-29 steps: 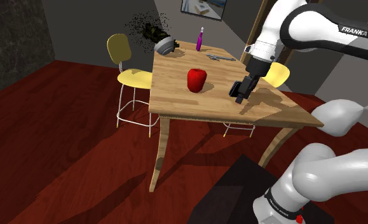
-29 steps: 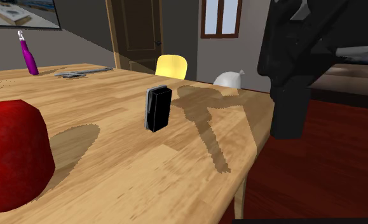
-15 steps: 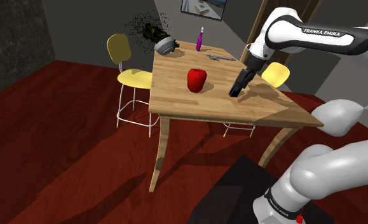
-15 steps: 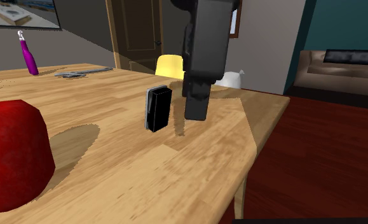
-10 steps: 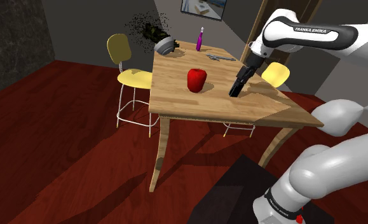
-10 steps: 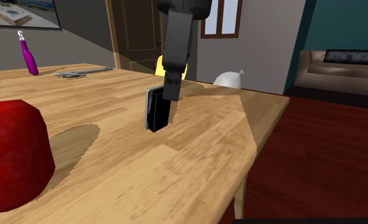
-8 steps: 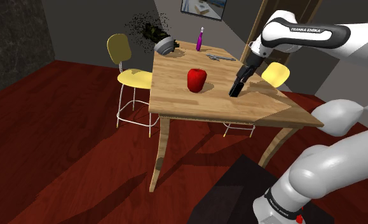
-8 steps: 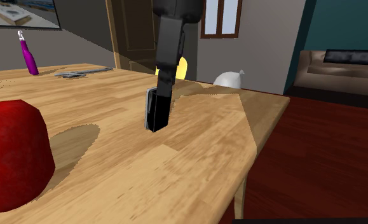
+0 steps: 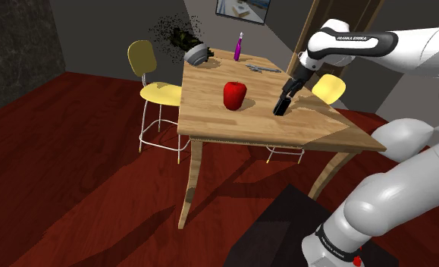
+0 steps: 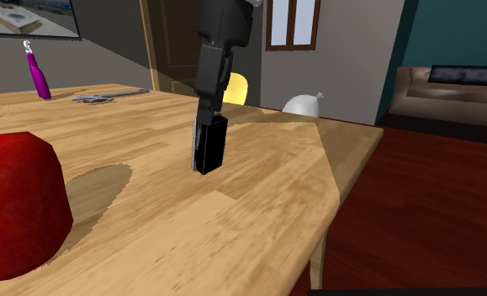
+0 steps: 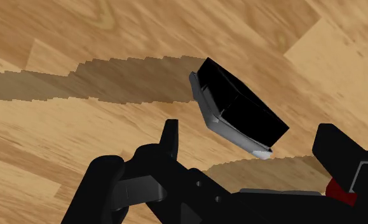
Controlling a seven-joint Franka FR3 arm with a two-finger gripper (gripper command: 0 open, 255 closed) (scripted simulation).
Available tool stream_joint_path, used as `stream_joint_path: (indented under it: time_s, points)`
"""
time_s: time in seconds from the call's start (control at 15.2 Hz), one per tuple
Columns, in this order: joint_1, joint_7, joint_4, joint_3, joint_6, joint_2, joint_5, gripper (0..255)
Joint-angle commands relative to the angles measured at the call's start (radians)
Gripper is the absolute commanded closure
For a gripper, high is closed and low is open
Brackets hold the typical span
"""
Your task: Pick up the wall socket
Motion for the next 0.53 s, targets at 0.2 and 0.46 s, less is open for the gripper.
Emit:
stream_joint_path:
  time_s: [0.2, 0.46]
  points:
    - [-0.001, -0.007, -0.057, -0.004, 0.06, 0.003, 0.002, 0]
    - [-0.001, -0.007, -0.055, -0.004, 0.059, 0.004, 0.002, 255]
